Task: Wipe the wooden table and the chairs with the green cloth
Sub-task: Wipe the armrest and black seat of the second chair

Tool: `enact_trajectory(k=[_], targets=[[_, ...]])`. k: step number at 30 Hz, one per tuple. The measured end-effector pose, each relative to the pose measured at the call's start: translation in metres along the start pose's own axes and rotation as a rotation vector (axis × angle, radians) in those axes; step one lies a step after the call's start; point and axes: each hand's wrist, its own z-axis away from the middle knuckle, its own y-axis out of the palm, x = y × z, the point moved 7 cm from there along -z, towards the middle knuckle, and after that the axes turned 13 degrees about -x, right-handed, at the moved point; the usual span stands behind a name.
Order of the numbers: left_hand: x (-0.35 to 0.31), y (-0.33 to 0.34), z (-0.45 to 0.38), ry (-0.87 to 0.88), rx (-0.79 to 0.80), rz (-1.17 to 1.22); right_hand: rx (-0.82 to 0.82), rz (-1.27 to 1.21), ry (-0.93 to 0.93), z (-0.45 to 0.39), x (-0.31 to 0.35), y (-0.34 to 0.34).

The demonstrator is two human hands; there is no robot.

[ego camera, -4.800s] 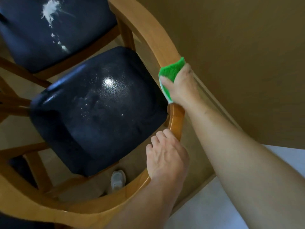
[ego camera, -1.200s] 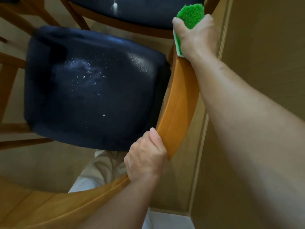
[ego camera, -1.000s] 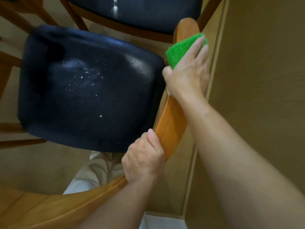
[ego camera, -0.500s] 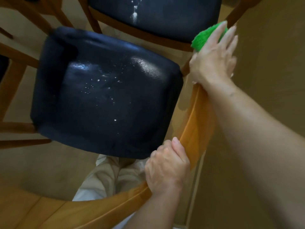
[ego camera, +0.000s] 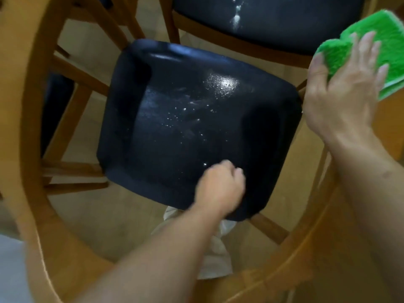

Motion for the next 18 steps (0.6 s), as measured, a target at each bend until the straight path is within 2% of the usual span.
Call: enact_trajectory(k=[2, 3, 4, 7, 9, 10, 12, 18], targets=[[0.039, -0.046, -0.044, -0.039, -0.158, -0.204, 0.041, -0.032, 0.017, 0.002, 0.012, 0.017], [0.059, -0.068, -0.063, -0.091, -0.184, -0.294, 0.116, -0.052, 0.039, 0.004, 0.016, 0.035], [0.08, -0.086, -0.078, -0.169, -0.168, -0.38, 0.24, -0.07, 0.06, 0.01, 0.02, 0.059], [0.137, -0.123, -0.105, -0.36, 0.021, -0.66, 0.74, 0.0, 0.029, 0.062, 0.029, 0.141], [0.164, -0.127, -0.115, -0.374, 0.103, -0.803, 0.908, 0.092, -0.021, 0.1, 0.028, 0.177], [0.173, -0.122, -0.119, -0.363, 0.137, -0.843, 0.91, 0.11, -0.024, 0.11, 0.027, 0.186], [0.185, -0.106, -0.122, -0.358, 0.19, -0.864, 0.808, 0.078, 0.031, 0.114, 0.026, 0.191], [0.202, -0.083, -0.121, -0.427, 0.178, -0.702, 0.465, 0.202, 0.072, 0.09, 0.032, 0.205]])
